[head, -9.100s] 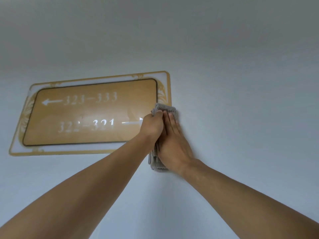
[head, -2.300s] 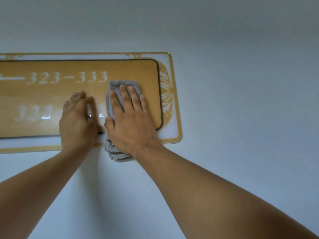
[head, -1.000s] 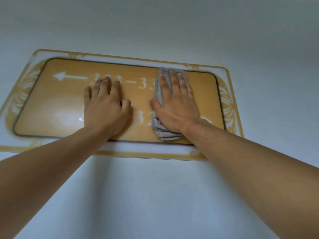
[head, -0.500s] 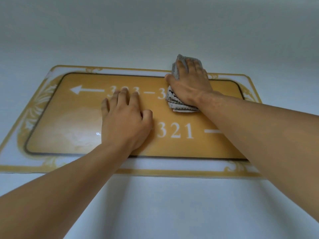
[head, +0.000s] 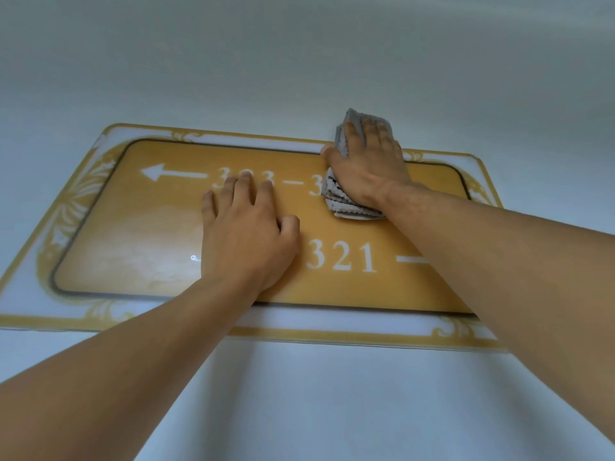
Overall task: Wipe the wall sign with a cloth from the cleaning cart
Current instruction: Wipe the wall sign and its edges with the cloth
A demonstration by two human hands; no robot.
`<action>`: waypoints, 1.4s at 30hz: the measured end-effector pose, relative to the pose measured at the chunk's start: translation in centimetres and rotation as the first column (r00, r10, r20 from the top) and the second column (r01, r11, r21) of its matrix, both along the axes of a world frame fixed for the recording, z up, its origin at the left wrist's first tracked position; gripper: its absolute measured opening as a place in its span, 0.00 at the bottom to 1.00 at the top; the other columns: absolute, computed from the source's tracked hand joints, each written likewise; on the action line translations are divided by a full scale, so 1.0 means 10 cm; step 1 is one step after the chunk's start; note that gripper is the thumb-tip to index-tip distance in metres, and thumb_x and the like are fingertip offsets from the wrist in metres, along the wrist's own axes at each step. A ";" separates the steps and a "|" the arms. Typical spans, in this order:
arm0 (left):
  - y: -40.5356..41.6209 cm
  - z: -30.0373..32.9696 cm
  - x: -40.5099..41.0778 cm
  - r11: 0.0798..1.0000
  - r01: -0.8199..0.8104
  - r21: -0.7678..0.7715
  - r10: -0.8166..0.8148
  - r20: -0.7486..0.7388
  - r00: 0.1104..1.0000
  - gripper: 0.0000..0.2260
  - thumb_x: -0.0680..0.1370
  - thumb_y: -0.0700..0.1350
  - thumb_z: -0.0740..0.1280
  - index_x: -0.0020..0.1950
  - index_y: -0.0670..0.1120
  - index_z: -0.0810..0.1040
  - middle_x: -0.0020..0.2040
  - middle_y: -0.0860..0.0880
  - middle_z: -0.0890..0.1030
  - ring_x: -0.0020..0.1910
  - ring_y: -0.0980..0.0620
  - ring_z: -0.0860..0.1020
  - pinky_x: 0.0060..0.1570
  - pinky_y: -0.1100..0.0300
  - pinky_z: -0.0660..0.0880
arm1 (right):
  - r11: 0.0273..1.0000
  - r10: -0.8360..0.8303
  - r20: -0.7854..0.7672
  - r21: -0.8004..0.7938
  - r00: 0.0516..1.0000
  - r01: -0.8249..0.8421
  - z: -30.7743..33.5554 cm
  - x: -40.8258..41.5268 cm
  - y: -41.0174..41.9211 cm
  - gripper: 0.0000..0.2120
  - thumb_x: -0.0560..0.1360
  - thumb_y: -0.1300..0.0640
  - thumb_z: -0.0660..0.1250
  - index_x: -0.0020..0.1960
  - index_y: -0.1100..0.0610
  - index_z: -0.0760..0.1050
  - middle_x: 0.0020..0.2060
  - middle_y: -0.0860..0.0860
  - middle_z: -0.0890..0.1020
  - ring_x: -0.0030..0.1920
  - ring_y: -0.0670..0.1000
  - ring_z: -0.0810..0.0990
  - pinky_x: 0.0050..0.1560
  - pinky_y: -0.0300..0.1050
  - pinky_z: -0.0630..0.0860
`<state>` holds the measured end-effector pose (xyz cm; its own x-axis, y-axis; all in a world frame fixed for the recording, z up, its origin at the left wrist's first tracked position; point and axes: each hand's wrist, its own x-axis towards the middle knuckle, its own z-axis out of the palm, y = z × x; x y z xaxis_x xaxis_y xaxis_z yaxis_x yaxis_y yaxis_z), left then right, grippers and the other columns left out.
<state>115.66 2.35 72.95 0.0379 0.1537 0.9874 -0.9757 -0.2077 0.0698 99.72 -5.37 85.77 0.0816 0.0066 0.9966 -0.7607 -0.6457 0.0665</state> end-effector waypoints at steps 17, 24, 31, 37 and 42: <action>0.02 -0.06 0.00 1.000 0.023 -0.020 -0.023 -0.009 1.000 0.30 0.74 0.55 0.51 0.75 0.47 0.66 0.79 0.43 0.62 0.79 0.44 0.57 0.77 0.42 0.51 | 0.999 0.012 -0.018 -0.044 1.000 -0.013 -0.89 0.17 0.11 0.36 0.78 0.35 0.43 0.81 0.51 0.43 0.80 0.52 0.43 0.78 0.53 0.38 0.76 0.56 0.39; 0.03 -0.08 -0.01 1.000 0.027 -0.013 -0.027 -0.003 1.000 0.30 0.75 0.55 0.52 0.75 0.46 0.66 0.79 0.42 0.62 0.78 0.43 0.57 0.77 0.42 0.51 | 0.997 0.008 -0.054 -0.078 0.999 -0.012 -1.28 0.15 0.13 0.35 0.79 0.36 0.45 0.81 0.51 0.43 0.80 0.53 0.43 0.78 0.53 0.38 0.77 0.57 0.40; 0.05 -0.11 -0.02 0.999 0.031 0.005 -0.031 -0.002 1.000 0.30 0.75 0.55 0.51 0.75 0.44 0.66 0.79 0.41 0.62 0.79 0.42 0.57 0.76 0.41 0.51 | 0.997 0.021 -0.021 -0.070 1.000 -0.022 -1.57 0.17 0.15 0.34 0.80 0.38 0.47 0.81 0.51 0.45 0.80 0.53 0.45 0.79 0.52 0.40 0.77 0.57 0.42; 0.05 -0.12 -0.02 0.999 0.033 0.025 -0.033 0.005 0.999 0.31 0.75 0.54 0.51 0.76 0.44 0.65 0.79 0.40 0.62 0.79 0.42 0.56 0.77 0.41 0.50 | 0.997 0.023 0.021 -0.075 1.000 -0.021 -1.96 0.17 0.16 0.33 0.80 0.40 0.48 0.81 0.53 0.47 0.80 0.54 0.47 0.79 0.53 0.40 0.77 0.58 0.44; 0.05 -0.18 -0.03 0.999 0.024 0.041 -0.025 0.004 1.000 0.31 0.75 0.54 0.51 0.76 0.43 0.64 0.78 0.40 0.62 0.78 0.41 0.56 0.77 0.40 0.50 | 0.998 -0.008 -0.006 -0.070 1.000 0.008 -2.22 0.12 0.19 0.32 0.81 0.43 0.49 0.81 0.53 0.47 0.80 0.56 0.47 0.79 0.54 0.41 0.76 0.59 0.45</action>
